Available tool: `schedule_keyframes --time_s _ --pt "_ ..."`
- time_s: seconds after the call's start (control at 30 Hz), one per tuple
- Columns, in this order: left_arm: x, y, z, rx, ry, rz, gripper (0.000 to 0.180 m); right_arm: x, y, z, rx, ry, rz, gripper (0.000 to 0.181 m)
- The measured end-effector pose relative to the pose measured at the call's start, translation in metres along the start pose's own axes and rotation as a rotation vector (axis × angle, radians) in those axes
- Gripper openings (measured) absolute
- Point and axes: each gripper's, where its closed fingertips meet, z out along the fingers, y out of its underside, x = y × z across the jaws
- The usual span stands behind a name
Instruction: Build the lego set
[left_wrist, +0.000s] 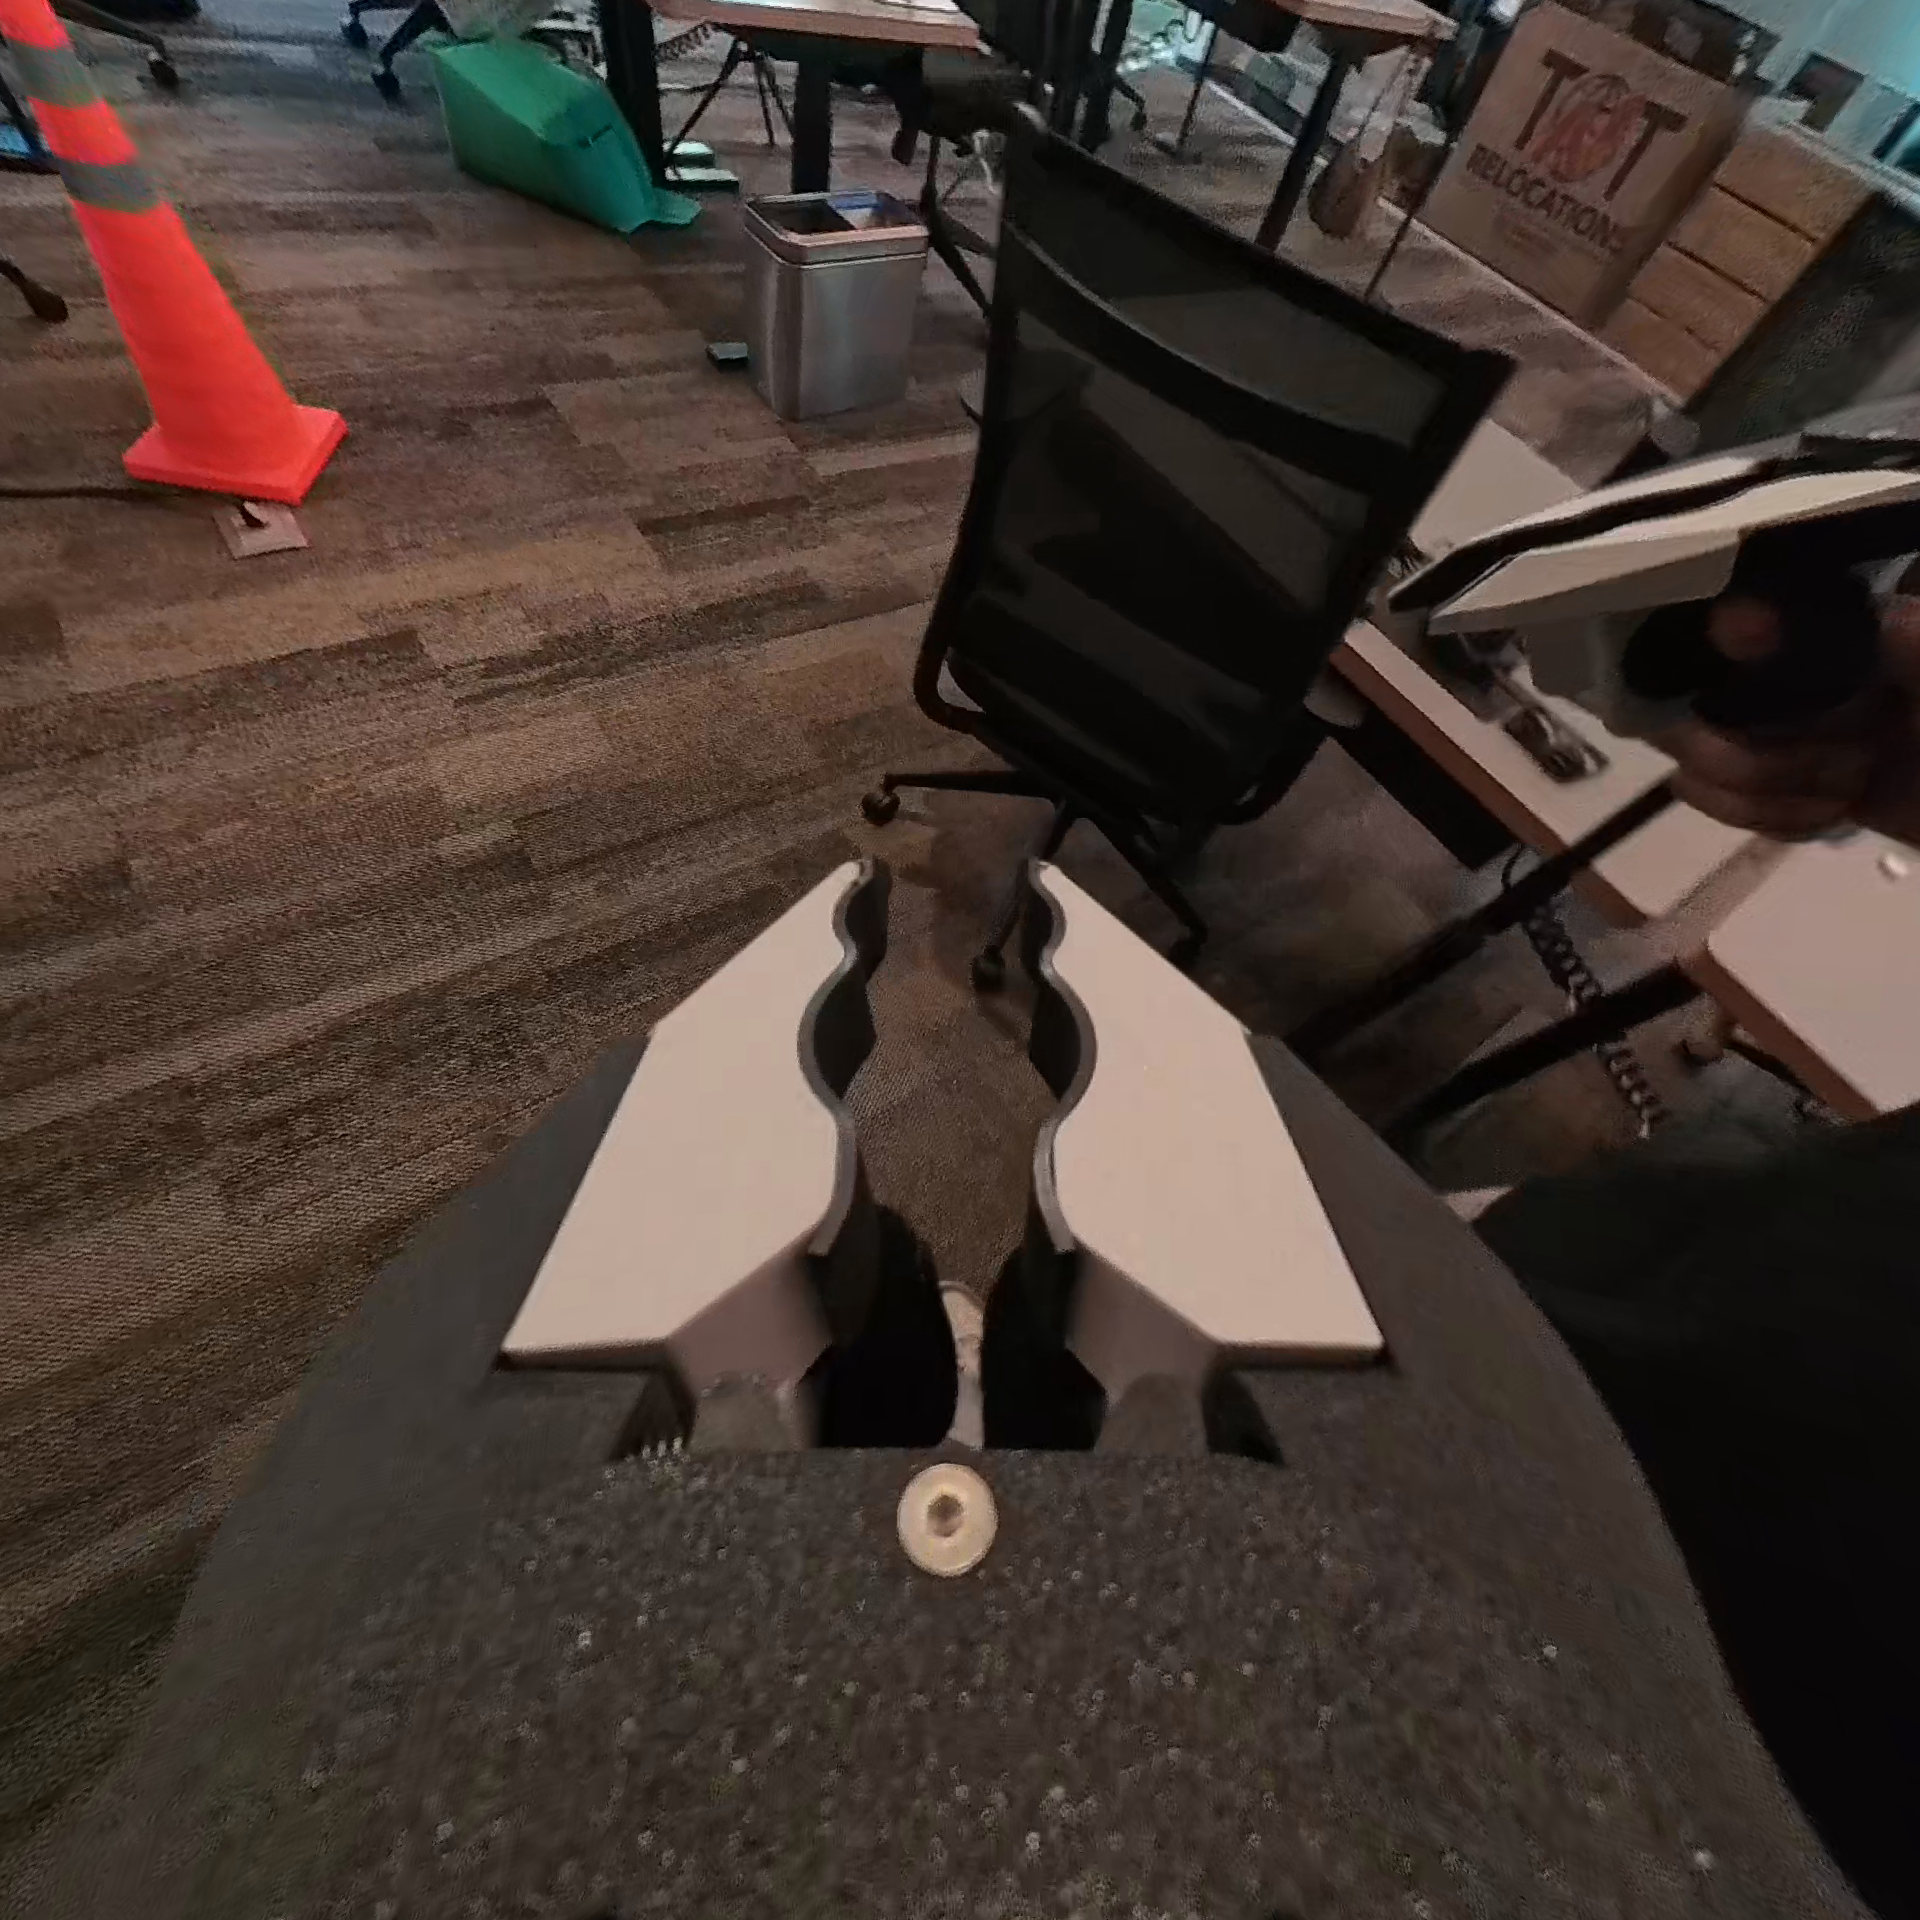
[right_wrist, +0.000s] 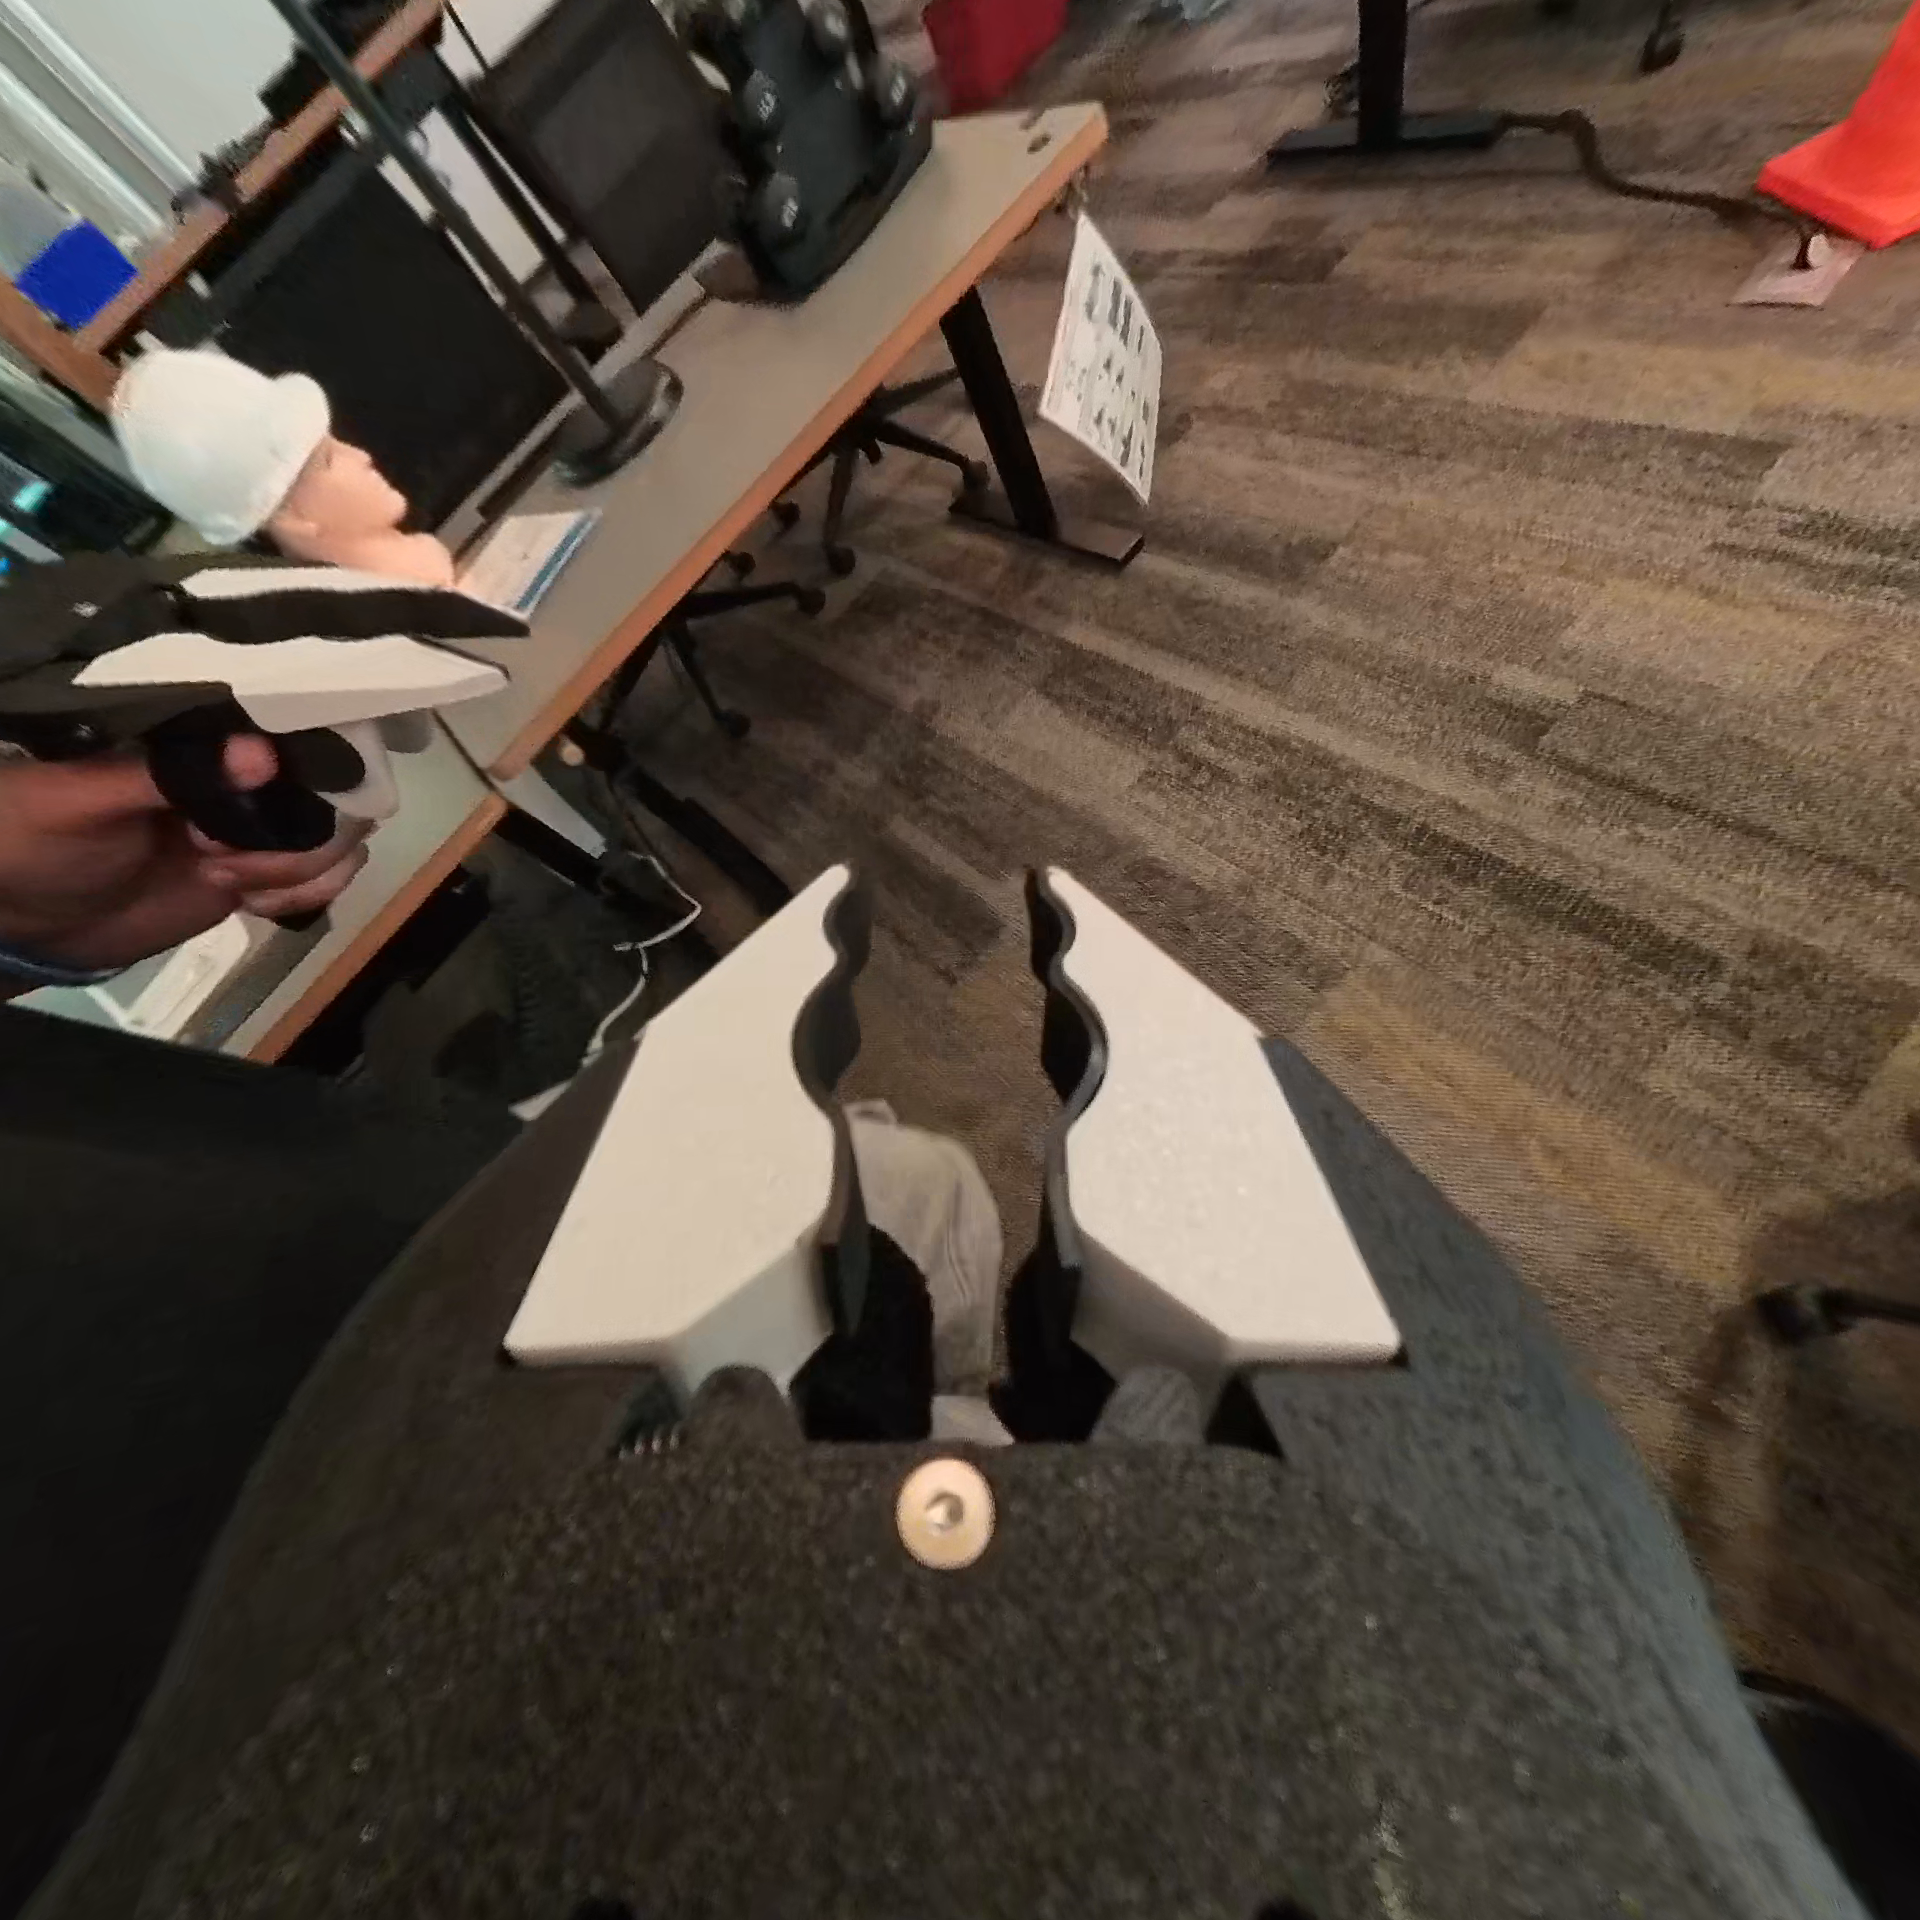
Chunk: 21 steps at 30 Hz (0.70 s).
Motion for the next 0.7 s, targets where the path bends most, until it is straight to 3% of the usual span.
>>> schedule_keyframes --time_s 0.1,0.43,0.7 --pt "-0.031 -0.033 0.054 0.008 0.004 -0.071 0.022 0.058 -0.044 0.018 -0.024 0.018 -0.042 0.029" --pt "-0.151 -0.133 0.285 0.009 0.039 -0.008 0.022 0.248 -0.180 0.128 -0.012 0.047 -0.067 0.027" --pt "-0.250 -0.275 0.465 0.056 0.104 -0.009 0.021 0.399 -0.337 0.199 -0.004 0.065 -0.048 0.025"
